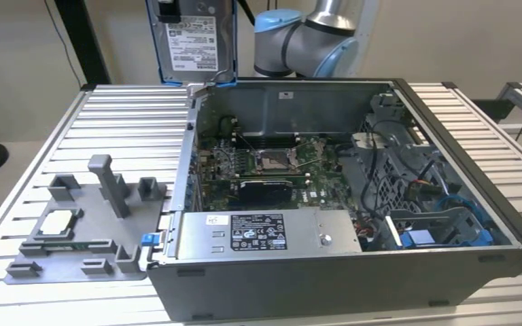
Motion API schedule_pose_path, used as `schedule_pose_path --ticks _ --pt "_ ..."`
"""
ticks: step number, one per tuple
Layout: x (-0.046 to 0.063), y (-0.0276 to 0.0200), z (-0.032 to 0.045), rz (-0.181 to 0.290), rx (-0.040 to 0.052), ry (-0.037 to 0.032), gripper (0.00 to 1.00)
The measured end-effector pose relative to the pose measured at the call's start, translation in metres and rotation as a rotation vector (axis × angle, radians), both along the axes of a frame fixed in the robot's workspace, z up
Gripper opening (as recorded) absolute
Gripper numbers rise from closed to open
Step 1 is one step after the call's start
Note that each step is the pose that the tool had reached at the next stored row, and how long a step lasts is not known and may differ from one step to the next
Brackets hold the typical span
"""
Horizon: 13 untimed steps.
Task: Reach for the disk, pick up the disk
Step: 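Pick up the disk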
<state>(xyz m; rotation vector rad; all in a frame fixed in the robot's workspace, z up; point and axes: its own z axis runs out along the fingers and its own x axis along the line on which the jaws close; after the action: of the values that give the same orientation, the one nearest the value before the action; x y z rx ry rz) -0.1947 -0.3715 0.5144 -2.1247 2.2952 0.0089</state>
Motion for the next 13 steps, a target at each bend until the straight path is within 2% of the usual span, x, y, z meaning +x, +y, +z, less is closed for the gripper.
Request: schedule_pose_path --ticks 6,13 --pt "0.012 0.0 -0.0008 0.0 0.0 0.0 0.0" --pt "0.039 0.0 -0.0017 0.0 0.0 0.0 0.0"
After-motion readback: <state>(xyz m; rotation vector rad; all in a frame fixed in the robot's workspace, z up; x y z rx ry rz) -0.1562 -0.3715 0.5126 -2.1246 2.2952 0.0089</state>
